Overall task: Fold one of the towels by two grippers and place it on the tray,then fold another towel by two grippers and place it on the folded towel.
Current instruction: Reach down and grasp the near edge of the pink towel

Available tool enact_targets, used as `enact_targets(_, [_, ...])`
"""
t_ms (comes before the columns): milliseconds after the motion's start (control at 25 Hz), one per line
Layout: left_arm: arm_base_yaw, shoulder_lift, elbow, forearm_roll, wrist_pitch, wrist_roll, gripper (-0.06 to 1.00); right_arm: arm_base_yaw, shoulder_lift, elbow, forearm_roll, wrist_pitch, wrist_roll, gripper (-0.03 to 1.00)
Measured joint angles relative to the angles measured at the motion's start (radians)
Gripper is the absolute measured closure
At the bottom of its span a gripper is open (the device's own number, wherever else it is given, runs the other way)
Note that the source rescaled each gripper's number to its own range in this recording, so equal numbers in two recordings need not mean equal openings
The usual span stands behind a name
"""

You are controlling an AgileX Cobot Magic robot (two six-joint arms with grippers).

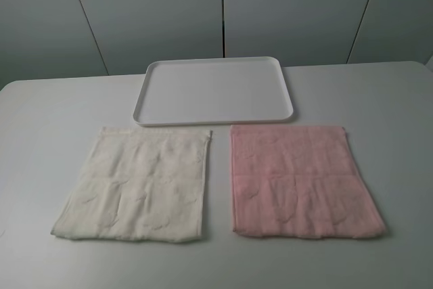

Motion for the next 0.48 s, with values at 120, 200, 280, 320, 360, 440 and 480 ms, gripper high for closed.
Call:
enact_targets(120, [0.000, 0.201, -0.059, -0.106, -0.015, 0.123, -0.03, 0.009, 0.157, 0.000, 0.017, -0.040, -0.035, -0.02])
enact_targets(200, [-0.003, 0.320, -0.096, -0.157, -0.021, 0.186, -0.03, 0.008, 0.255, -0.009, 0.035, -0.060, -0.086, -0.02])
enact_targets(280, [-0.038, 0.433, -0.137, -0.164, -0.029, 0.220, -0.03, 0.008, 0.355, -0.024, 0.054, -0.077, -0.159, -0.02])
enact_targets(320, [-0.063, 0.474, -0.155, -0.159, -0.033, 0.226, -0.03, 0.008, 0.404, -0.035, 0.062, -0.082, -0.195, -0.02])
enact_targets(360, [-0.101, 0.526, -0.178, -0.147, -0.041, 0.231, -0.03, 0.008, 0.442, -0.047, 0.074, -0.084, -0.219, -0.02])
enact_targets(440, [-0.195, 0.600, -0.210, -0.127, -0.065, 0.235, -0.03, 0.008, 0.526, -0.068, 0.086, -0.086, -0.254, -0.02])
enact_targets(480, [-0.239, 0.637, -0.227, -0.113, -0.085, 0.237, -0.03, 0.008, 0.555, -0.081, 0.086, -0.086, -0.262, -0.02])
